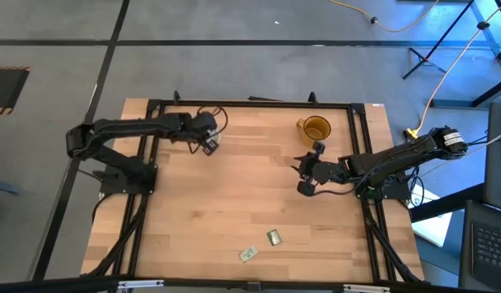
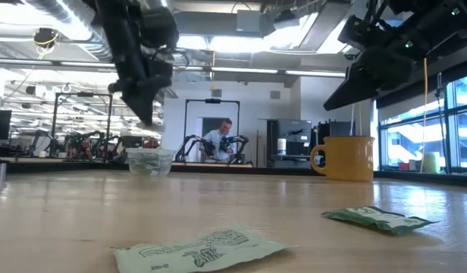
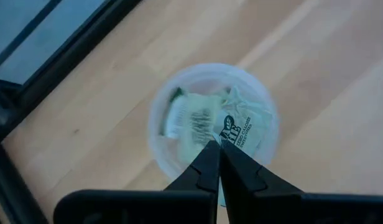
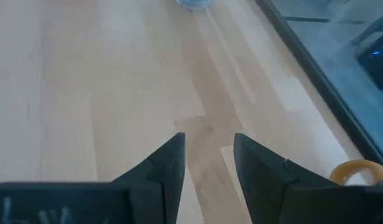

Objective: Pick and place Stevia / Truvia into bins
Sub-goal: Put the stevia packet into the transparent container, then put the truvia packet into the transparent container

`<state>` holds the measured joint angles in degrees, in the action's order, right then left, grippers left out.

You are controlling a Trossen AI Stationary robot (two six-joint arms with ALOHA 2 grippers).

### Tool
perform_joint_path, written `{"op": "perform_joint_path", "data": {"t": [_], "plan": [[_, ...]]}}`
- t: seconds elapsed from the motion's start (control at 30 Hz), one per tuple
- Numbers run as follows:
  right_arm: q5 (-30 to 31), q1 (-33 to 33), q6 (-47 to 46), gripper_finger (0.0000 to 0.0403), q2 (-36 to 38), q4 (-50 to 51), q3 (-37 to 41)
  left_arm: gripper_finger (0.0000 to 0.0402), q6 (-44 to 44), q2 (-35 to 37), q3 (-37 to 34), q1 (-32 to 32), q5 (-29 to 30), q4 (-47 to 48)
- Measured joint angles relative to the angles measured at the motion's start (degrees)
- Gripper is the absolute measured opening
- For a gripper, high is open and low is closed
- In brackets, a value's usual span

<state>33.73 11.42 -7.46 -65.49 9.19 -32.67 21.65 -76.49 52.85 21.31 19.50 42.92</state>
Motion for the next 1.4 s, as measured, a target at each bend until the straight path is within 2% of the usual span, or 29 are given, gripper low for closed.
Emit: {"op": "perform_joint_path", "data": {"t": [0.27, 0.4, 0.8, 1.13, 1.3, 1.4], "plan": [[-0.89, 0.02, 0.0, 0.014, 0.0, -0.04, 0.01, 0.0003, -2.42, 0.04, -5.35, 6.2, -7.65, -10.23], [-0.89, 0.02, 0.0, 0.014, 0.0, -0.05, 0.02, 0.0004, -2.47, 0.03, -6.96, 7.76, -10.23, -11.6], [-0.89, 0.02, -0.02, 0.014, 0.0, -0.07, 0.01, 0.0009, -2.92, -0.44, -9.92, 9.93, -10.22, -13.78], [-0.89, 0.02, -0.01, 0.014, 0.0, -0.03, 0.01, 0.0073, -4.51, -0.44, -9.9, 10.11, -9.92, -14.93], [-0.89, 0.02, -0.02, 0.014, 0.0, -0.02, 0.02, 0.0095, -11.96, 0.76, -7.39, 9.74, -8.42, -15.15], [-0.91, 0.02, 0.0, 0.014, 0.0, -0.02, 0.02, 0.0099, -16.58, 1.57, -5.46, 7.8, -9.91, -16.81]]}}
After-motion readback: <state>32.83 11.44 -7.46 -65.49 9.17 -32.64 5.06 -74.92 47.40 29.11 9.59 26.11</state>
